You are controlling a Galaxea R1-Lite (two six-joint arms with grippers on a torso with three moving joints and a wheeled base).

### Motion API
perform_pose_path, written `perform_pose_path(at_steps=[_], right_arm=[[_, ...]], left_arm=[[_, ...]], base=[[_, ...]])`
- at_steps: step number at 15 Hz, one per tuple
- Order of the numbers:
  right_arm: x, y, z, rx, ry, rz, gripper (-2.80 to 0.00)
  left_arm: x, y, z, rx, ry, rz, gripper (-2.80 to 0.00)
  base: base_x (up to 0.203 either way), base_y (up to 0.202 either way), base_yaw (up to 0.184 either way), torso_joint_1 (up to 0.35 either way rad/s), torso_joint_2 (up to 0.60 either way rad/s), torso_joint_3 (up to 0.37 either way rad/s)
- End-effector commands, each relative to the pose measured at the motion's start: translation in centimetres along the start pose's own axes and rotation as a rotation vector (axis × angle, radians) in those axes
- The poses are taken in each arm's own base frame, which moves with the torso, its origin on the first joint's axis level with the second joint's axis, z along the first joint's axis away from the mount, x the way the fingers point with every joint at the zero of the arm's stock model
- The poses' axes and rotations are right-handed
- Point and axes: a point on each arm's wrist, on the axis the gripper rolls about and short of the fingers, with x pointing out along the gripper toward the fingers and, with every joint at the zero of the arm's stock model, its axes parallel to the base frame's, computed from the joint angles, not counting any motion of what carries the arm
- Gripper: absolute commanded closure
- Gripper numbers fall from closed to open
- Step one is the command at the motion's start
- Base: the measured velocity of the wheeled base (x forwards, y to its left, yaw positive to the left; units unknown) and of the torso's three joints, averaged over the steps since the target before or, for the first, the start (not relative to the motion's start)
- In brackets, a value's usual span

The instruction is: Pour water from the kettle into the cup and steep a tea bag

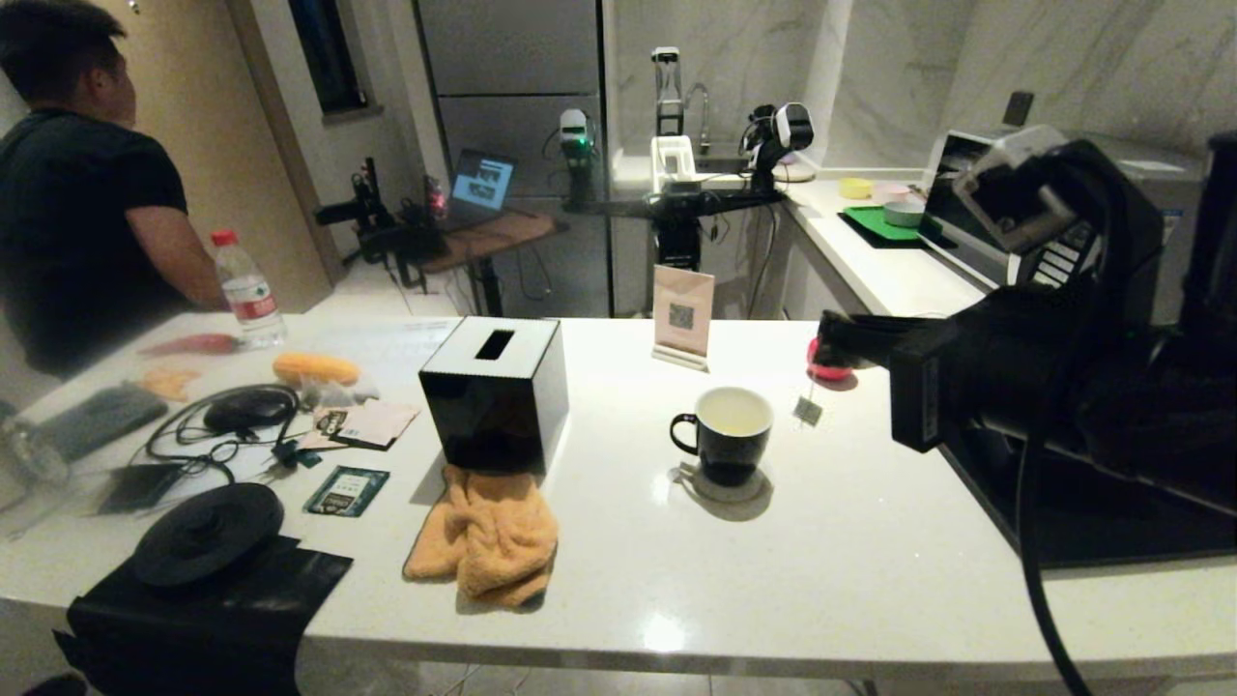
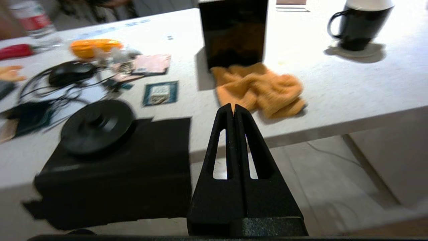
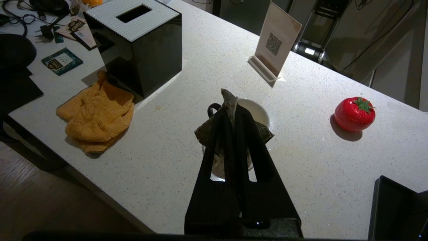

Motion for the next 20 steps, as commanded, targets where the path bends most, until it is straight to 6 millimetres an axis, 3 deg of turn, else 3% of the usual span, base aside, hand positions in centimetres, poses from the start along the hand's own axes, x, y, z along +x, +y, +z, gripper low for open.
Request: perform_pose_path(at_steps=[1,4,9,16,20], right_arm=[[0.1,0.1,0.3,0.006,-0.03,0.023,0.0],[0.1,0.2,0.8,0.004,-0.071,0.096,0.0],[-0.1,0.4,1.5,-0.047,-0.107,0.204,0.0],[0.4,0.5,3.9,-0.06,-0.175,0.22,0.0],[0.7,0.5,4.0,-0.062,-0.174,0.22,0.0]], left_arm=[[2.8,0.8,2.9,-0.029,0.105,-0.074,0.0],[5.3,1.2,5.6,-0.051,0.135,-0.237,0.0],[9.6,-0.3,7.7,-0.069,0.163,-0.501,0.0],[16.8,-3.9,8.3,-0.052,0.18,-0.685,0.0],[19.4,-6.2,8.5,-0.04,0.115,-0.75,0.0]], base=[[0.0,0.0,0.0,0.0,0.0,0.0],[0.0,0.0,0.0,0.0,0.0,0.0],[0.0,0.0,0.0,0.0,0.0,0.0],[0.0,0.0,0.0,0.0,0.0,0.0],[0.0,0.0,0.0,0.0,0.0,0.0]])
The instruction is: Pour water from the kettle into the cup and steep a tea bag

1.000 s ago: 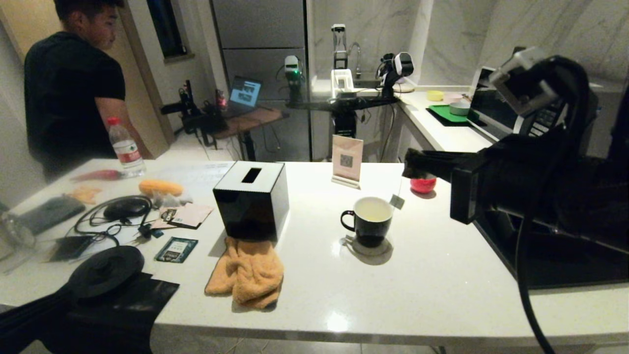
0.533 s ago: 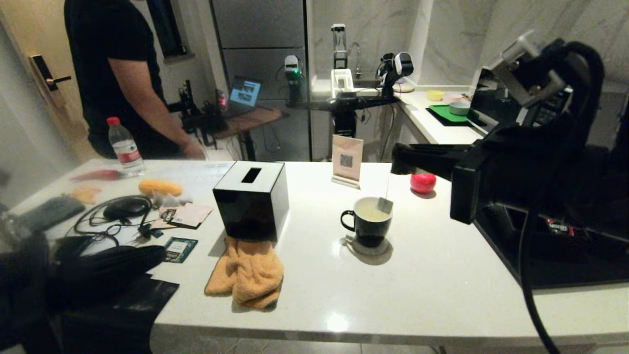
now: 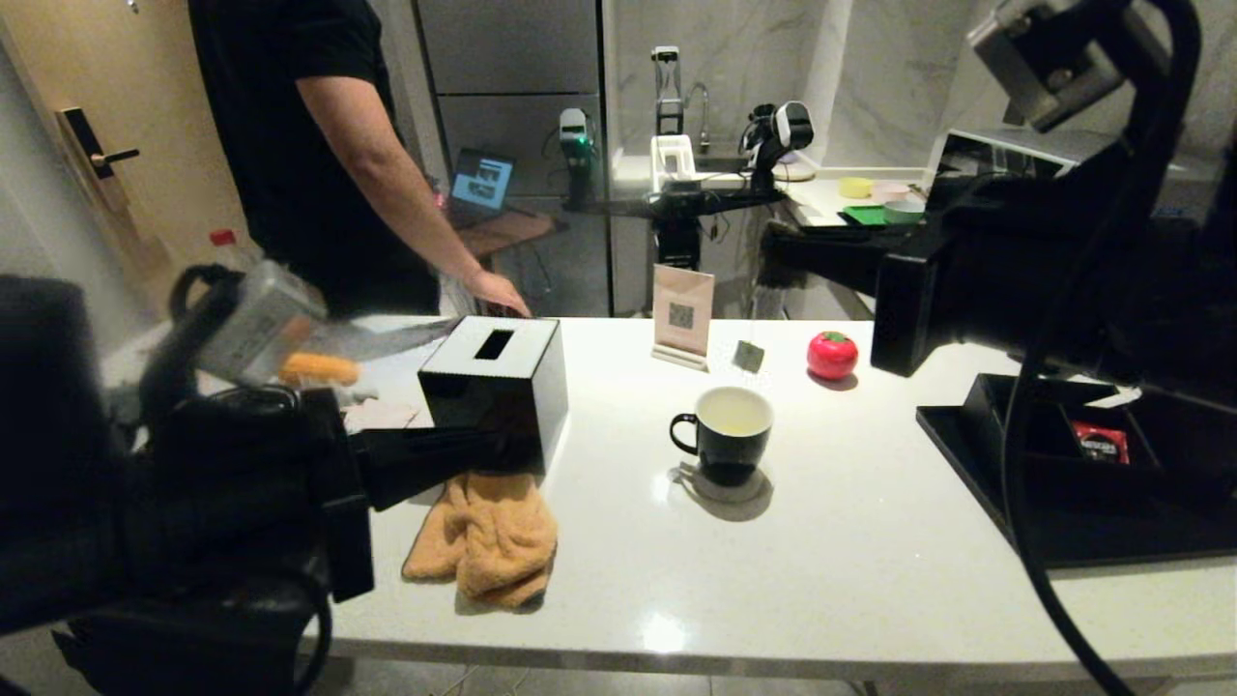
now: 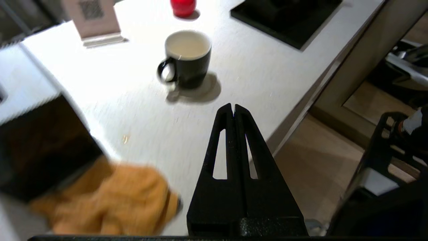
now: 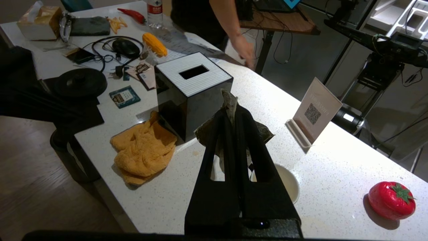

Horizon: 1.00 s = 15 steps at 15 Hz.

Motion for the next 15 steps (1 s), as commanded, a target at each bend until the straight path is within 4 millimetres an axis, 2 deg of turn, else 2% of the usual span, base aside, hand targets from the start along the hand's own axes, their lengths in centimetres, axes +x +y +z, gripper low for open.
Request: perform_pose_path(at_steps=[1,4,7,15], right_arm=[[0.2,0.0,-0.2,-0.002,0.007,0.001,0.0],[0.4,0.1,-0.5,-0.002,0.017,0.006,0.0],[0.7,1.5,-0.7,-0.004,0.024,0.056,0.0],[1.4,4.2,-0.8,-0.01,0.025,0.155,0.0]], left_arm=[[2.4,0.1,-0.2,-0.016,0.02,-0.035,-2.8],[3.9,-0.1,0.0,-0.011,0.017,-0.053,-2.8],[5.2,0.0,0.0,-0.009,-0.014,-0.06,-2.8],[5.7,-0.2,-0.1,0.003,-0.037,-0.074,-2.8]], base=[[0.0,0.0,0.0,0.0,0.0,0.0],[0.0,0.0,0.0,0.0,0.0,0.0],[0.0,0.0,0.0,0.0,0.0,0.0],[0.0,0.0,0.0,0.0,0.0,0.0]])
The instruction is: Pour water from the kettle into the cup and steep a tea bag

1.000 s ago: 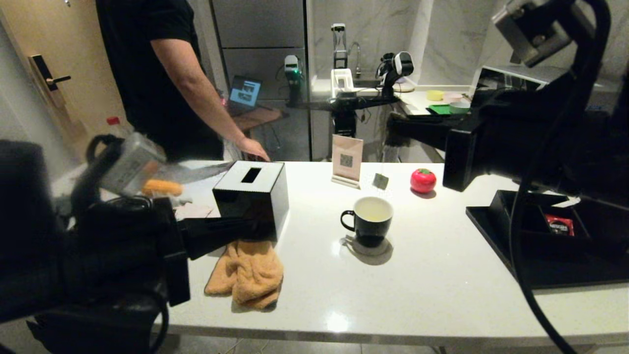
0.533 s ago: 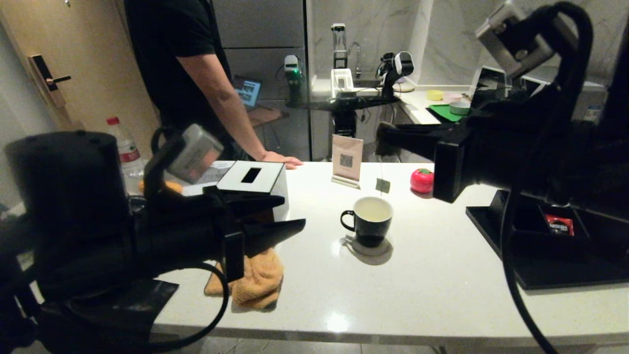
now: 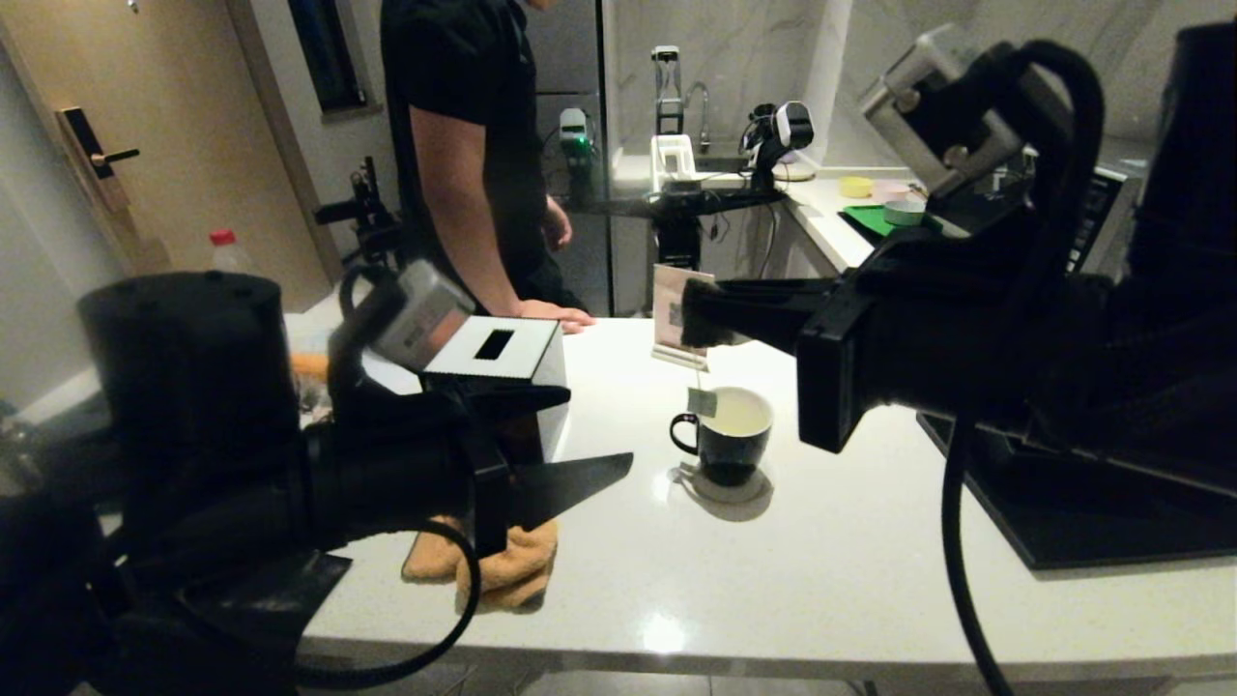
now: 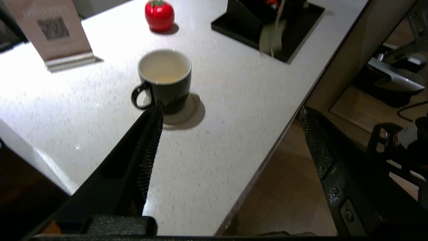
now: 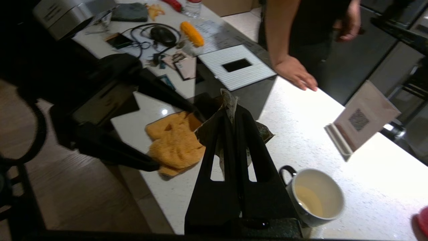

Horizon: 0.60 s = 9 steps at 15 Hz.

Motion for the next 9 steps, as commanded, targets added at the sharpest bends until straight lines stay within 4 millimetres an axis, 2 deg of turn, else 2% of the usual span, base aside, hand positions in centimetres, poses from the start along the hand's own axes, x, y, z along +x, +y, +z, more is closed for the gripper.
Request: perform_pose_path(at_steps=[1,9], right_arm=[[0.2,0.9,0.1,-0.004,-0.004,0.034,0.0],[0.0,3.4,0.4,-0.011,-0.017,0.124,0.0]], left_arm=[[0.3,0.1,0.1,0.012,-0.03,-0.003,-2.8],[1.0,0.2,-0.1,0.015,-0.035,-0.012,-2.8]], base=[[0.0,0.0,0.0,0.0,0.0,0.0],[0.0,0.0,0.0,0.0,0.0,0.0]])
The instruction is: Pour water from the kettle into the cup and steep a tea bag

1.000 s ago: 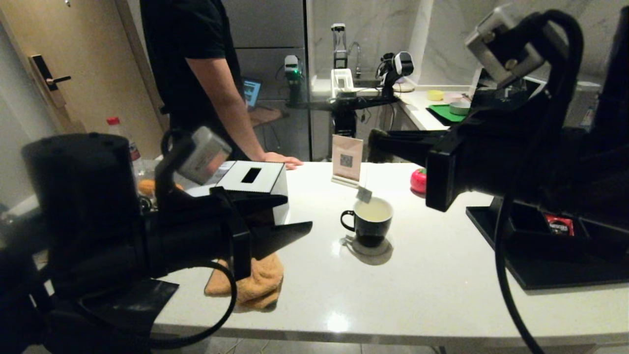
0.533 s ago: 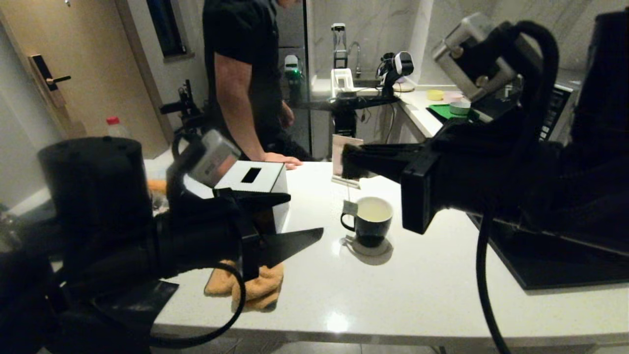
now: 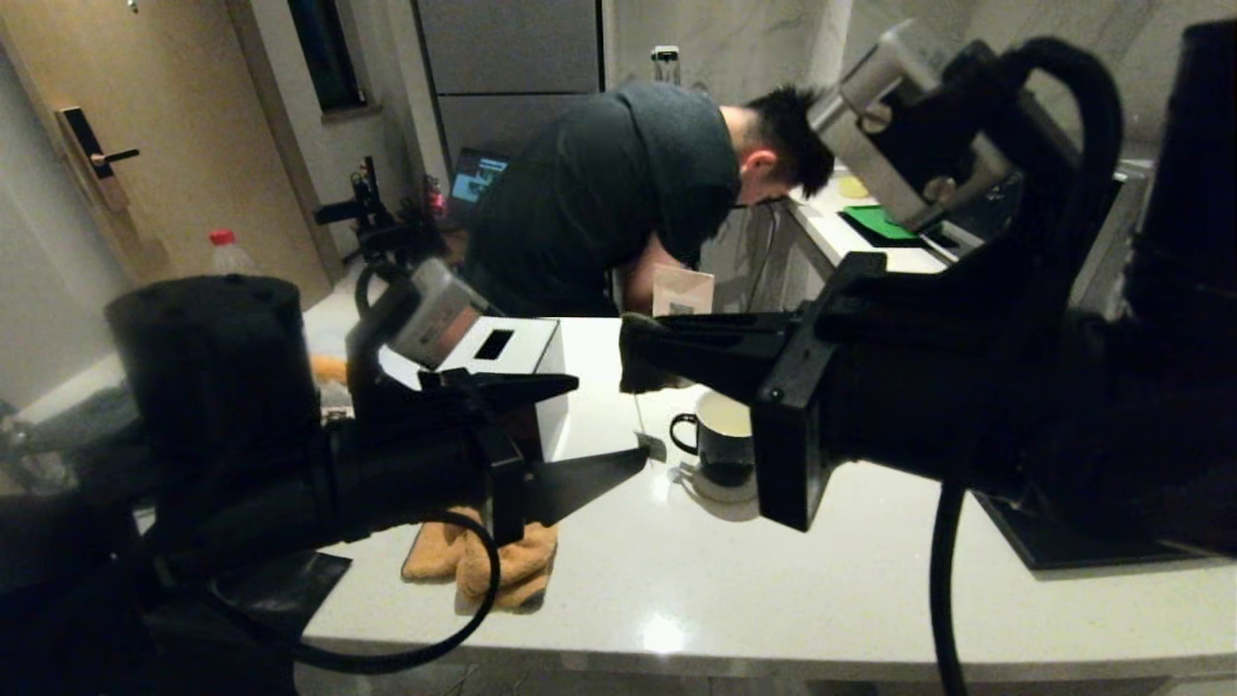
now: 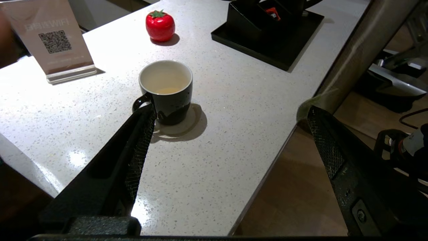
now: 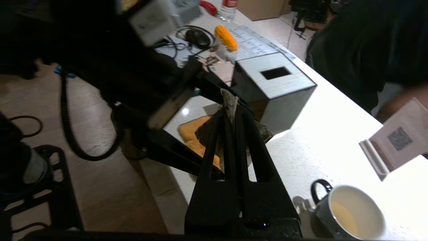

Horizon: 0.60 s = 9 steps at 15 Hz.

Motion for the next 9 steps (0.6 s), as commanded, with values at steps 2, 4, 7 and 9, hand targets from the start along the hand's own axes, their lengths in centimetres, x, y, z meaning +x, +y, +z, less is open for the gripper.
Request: perform_pose_path(at_steps=[2,4,7,9], right_arm=[[0.0,0.9,0.3,0.002,-0.012,0.034,0.0],[0.0,1.2,0.6,0.002,-0.023,0.046,0.0],[0.5,1.8,1.0,0.0,-0.032,0.066,0.0],[0.5,1.9,0.8,-0.001,-0.025,0.07,0.0]], left_arm=[[0.3,0.0,0.2,0.009,-0.021,-0.007,-2.8],[0.4,-0.1,0.2,0.01,-0.021,-0.014,-2.8],[0.7,-0.1,0.3,0.017,-0.037,-0.016,-2.8],[0.7,-0.1,0.4,0.018,-0.039,-0.016,-2.8]], base=[[0.0,0.0,0.0,0.0,0.0,0.0],[0.0,0.0,0.0,0.0,0.0,0.0],[0.0,0.0,0.0,0.0,0.0,0.0],[0.0,0.0,0.0,0.0,0.0,0.0]])
